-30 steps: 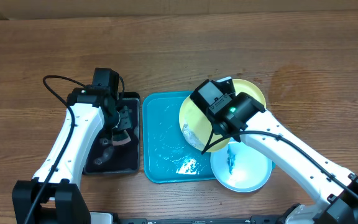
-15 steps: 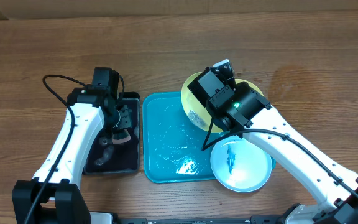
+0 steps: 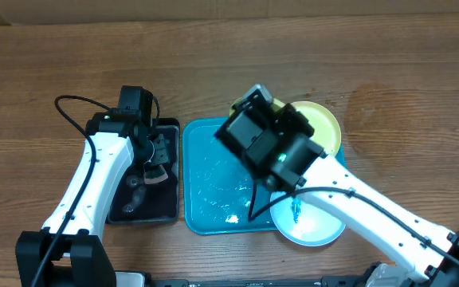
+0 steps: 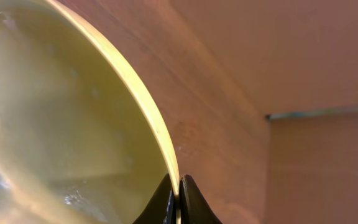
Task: Clean dirty plates on tray and stack at the side
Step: 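Carry the yellow plate off the tray to the right side, then lower the yellow plate onto the table right of the tray, then move the right gripper back to the edge of the white plate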
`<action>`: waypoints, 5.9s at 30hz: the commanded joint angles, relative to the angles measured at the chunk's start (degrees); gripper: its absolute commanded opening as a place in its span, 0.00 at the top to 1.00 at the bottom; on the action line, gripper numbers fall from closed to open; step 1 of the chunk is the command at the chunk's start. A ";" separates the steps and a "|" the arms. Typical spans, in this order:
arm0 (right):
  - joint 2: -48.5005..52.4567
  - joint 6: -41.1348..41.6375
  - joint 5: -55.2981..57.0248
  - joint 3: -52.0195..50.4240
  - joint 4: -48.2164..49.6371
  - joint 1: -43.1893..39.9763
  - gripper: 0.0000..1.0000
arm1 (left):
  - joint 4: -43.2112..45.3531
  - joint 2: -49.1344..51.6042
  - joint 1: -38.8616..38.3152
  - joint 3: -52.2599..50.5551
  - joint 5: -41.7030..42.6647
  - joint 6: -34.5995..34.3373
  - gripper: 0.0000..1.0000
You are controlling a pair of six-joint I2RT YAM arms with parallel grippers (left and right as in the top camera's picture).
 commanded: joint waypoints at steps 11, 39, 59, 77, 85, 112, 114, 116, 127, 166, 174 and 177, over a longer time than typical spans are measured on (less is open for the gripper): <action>-0.94 -1.09 15.91 1.79 -1.77 11.19 0.96 | 0.22 0.11 0.09 0.20 0.46 0.72 0.96; -0.17 1.99 9.57 1.60 0.74 10.08 0.96 | 0.15 0.11 0.09 0.20 0.48 0.72 0.96; 2.97 13.46 -3.63 1.01 -1.81 6.05 0.96 | 0.11 0.11 0.04 0.20 0.46 0.74 0.96; 3.10 32.28 -56.13 0.39 3.67 -31.54 0.96 | 0.39 0.11 0.04 0.20 0.48 0.74 0.96; 5.55 30.01 -60.81 0.37 3.17 -57.48 0.96 | 0.42 0.11 0.04 0.20 0.48 1.14 0.96; 24.87 21.86 -65.55 0.81 6.78 -78.95 0.18 | 0.92 0.11 0.04 0.20 0.44 1.60 0.96; 24.61 21.14 -67.84 2.03 5.88 -78.79 0.17 | 1.16 0.11 0.04 0.20 0.46 1.60 0.96; 23.74 21.14 -68.43 3.93 4.39 -78.14 0.16 | 1.44 0.11 0.04 0.20 0.46 1.60 0.96; 11.78 18.36 -66.90 16.90 -9.99 -66.64 0.00 | 1.62 0.11 0.04 0.20 0.46 1.60 0.96; -16.44 41.44 -59.56 -19.93 -23.43 -38.71 0.05 | 3.32 0.11 -0.02 0.20 0.79 1.60 0.96; -17.18 44.41 -64.67 -34.23 -14.91 -38.71 0.21 | 3.34 0.11 -0.02 0.20 0.92 1.60 0.96; -17.18 44.41 -66.58 -38.71 -10.40 -38.71 0.27 | 3.19 0.11 -0.02 0.20 0.90 1.62 0.96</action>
